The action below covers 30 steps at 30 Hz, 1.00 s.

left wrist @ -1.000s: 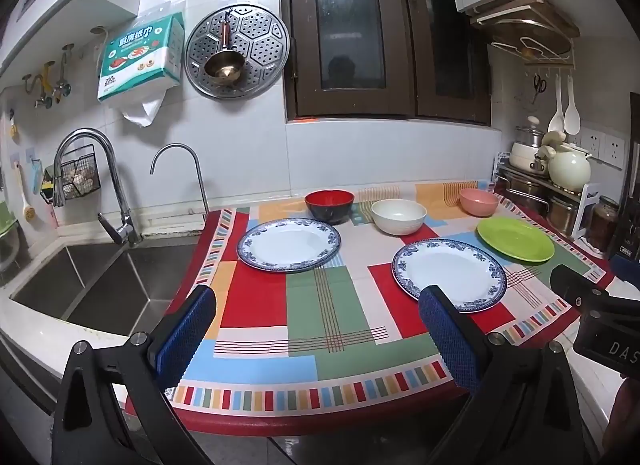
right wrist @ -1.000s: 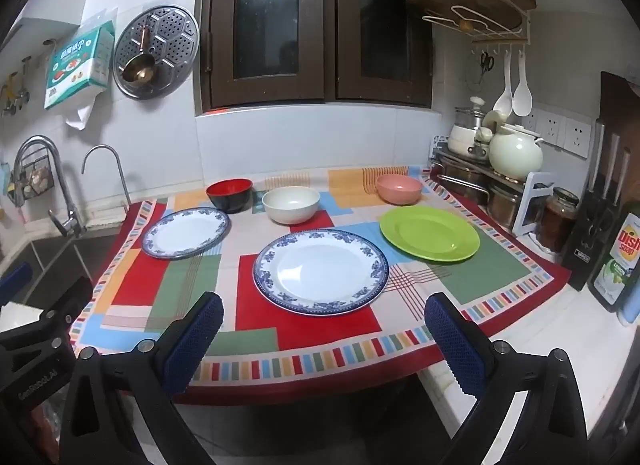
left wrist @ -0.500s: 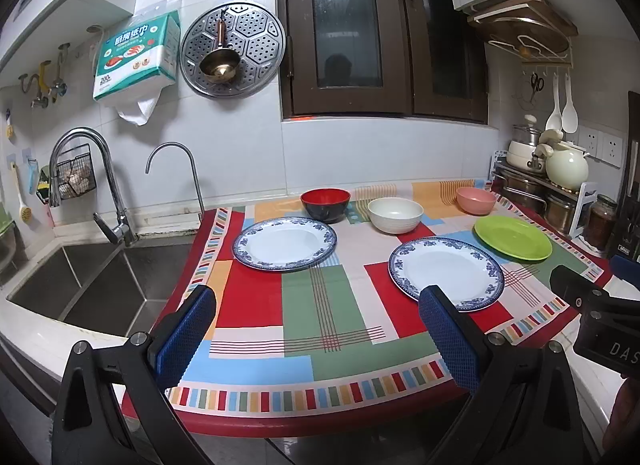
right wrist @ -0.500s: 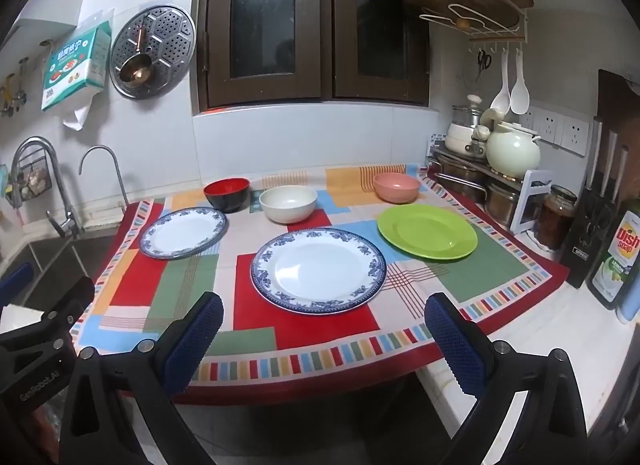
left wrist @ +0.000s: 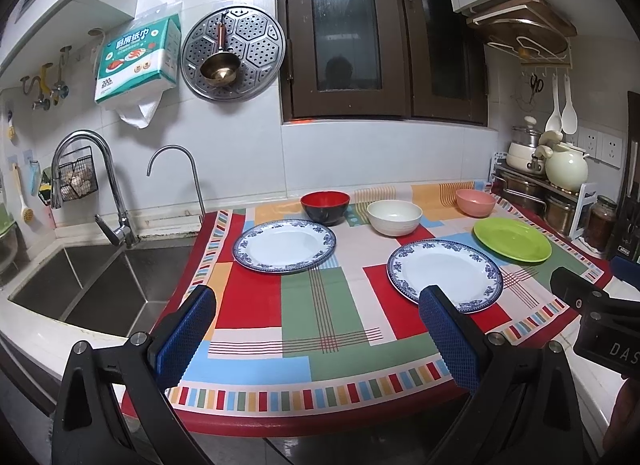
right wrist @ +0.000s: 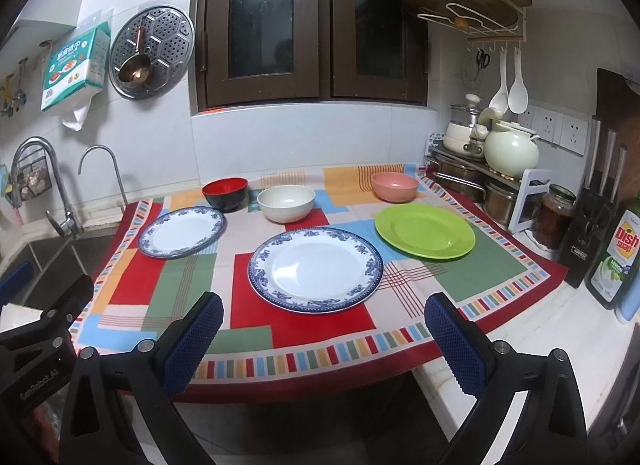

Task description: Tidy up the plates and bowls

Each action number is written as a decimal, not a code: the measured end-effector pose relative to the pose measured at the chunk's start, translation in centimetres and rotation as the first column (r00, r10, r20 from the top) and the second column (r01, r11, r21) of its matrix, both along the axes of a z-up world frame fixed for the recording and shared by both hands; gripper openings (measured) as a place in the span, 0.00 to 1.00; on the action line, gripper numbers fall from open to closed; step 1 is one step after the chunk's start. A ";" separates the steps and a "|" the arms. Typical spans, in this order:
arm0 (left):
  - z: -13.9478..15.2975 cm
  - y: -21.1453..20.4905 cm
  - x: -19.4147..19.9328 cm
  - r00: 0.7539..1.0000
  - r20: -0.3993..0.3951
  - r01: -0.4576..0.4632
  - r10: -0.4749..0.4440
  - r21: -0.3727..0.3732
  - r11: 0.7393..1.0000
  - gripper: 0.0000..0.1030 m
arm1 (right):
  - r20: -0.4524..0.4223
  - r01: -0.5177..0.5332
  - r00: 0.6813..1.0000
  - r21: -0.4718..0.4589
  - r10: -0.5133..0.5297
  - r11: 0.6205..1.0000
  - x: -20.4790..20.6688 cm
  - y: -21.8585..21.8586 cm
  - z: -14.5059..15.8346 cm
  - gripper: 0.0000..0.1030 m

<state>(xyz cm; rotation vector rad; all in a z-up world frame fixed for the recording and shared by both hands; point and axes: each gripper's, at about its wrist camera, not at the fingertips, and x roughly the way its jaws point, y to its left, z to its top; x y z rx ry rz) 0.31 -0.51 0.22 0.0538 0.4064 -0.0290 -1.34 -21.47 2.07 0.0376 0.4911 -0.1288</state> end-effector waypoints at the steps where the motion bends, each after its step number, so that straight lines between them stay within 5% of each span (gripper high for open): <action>1: 0.0 0.0 0.0 1.000 0.001 -0.001 0.001 0.001 1.000 1.00 | 0.000 -0.001 1.000 0.000 0.001 1.000 0.0 0.0 0.0 0.99; 30: 0.4 0.1 -1.2 1.000 0.013 -0.021 0.021 0.003 1.000 1.00 | 0.004 -0.007 1.000 -0.006 0.007 1.000 -0.4 0.0 -0.2 0.99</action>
